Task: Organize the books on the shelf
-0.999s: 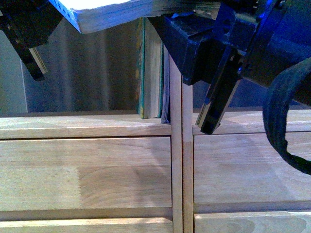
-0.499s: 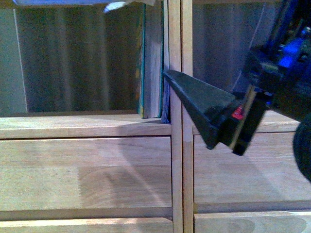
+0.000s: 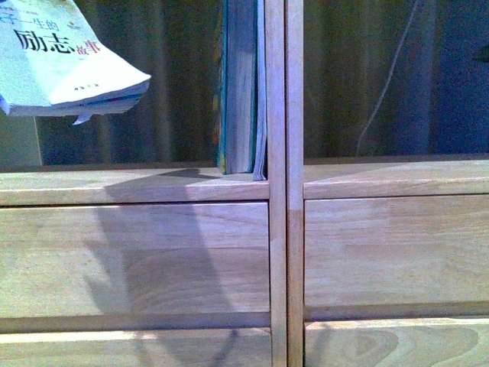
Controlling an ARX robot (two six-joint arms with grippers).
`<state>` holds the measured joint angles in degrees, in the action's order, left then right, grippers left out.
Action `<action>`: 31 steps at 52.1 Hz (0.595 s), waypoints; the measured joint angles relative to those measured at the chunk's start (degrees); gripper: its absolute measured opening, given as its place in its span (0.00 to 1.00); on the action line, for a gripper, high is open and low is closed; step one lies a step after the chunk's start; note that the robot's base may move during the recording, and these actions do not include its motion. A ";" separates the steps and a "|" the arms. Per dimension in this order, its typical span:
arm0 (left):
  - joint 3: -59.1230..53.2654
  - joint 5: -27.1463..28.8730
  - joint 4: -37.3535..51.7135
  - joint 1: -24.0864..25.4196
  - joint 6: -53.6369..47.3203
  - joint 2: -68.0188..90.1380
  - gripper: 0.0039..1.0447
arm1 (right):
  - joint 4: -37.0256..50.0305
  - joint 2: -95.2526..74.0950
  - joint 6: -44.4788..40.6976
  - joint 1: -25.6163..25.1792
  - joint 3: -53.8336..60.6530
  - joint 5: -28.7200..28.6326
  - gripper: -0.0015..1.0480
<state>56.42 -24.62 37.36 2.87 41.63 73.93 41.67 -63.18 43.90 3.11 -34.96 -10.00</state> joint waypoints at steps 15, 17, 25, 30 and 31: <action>16.85 11.19 -6.54 -8.70 -26.53 14.69 0.06 | -3.61 8.33 -31.50 -2.64 0.15 2.78 0.93; 19.21 13.00 -6.91 -9.57 -29.05 17.07 0.06 | -3.61 8.50 -32.50 -2.64 0.15 2.75 0.93; 28.11 18.32 -8.28 -12.26 -37.38 25.46 0.06 | -3.80 8.20 -33.97 -2.67 0.57 2.80 0.93; 32.79 20.33 -8.63 -13.79 -41.05 29.73 0.06 | -3.80 8.24 -34.32 -2.67 0.61 2.78 0.93; 33.20 20.46 -8.66 -13.94 -41.46 30.14 0.06 | -3.80 8.26 -34.32 -2.67 0.61 2.78 0.93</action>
<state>89.62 -4.16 28.71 -11.07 0.16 104.07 37.87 -54.92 9.58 0.45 -34.35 -7.22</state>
